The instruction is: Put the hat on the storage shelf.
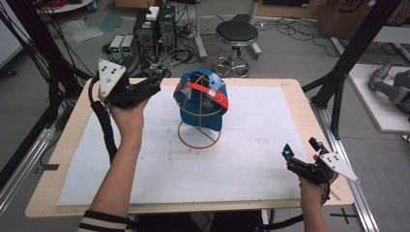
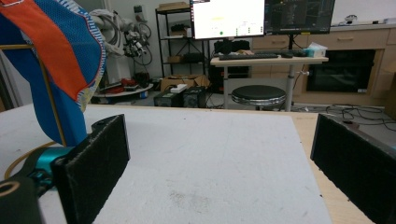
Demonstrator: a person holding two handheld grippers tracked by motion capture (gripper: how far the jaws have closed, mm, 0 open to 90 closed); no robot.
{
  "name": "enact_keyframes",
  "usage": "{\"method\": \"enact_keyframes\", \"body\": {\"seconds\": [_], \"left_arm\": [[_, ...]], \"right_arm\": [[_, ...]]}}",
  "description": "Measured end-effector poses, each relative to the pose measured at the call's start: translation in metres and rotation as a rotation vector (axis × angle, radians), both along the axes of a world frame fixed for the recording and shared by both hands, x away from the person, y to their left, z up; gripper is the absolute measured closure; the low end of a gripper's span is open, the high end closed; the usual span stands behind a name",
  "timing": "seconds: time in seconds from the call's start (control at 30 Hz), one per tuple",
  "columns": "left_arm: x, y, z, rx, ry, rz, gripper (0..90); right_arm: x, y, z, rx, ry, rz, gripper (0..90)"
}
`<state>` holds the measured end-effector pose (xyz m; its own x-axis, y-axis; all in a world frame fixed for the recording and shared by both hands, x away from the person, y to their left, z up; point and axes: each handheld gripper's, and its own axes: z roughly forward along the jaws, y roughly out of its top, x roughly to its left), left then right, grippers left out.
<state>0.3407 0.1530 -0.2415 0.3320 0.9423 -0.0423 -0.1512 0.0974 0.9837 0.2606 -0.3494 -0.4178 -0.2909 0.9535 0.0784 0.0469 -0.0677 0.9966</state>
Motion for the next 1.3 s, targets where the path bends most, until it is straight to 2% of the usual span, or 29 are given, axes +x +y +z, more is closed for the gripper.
{"method": "enact_keyframes", "body": {"seconds": [0.83, 0.97, 1.1, 1.3], "left_arm": [[-0.041, 0.069, -0.033, 0.005, -0.025, 0.09, 15.6], [-0.05, 0.079, -0.041, 0.005, -0.023, 0.101, 15.6], [-0.058, 0.085, -0.051, 0.023, -0.015, 0.109, 15.6], [-0.066, 0.092, -0.073, 0.025, 0.007, 0.127, 15.6]], "right_arm": [[0.001, 0.004, 0.002, -0.004, -0.036, 0.006, 4.2], [0.001, 0.005, 0.003, 0.0, -0.042, 0.01, 4.2], [0.001, 0.005, 0.003, 0.0, -0.051, 0.001, 4.1], [0.002, 0.007, 0.004, 0.008, -0.053, 0.001, 4.0]]}}
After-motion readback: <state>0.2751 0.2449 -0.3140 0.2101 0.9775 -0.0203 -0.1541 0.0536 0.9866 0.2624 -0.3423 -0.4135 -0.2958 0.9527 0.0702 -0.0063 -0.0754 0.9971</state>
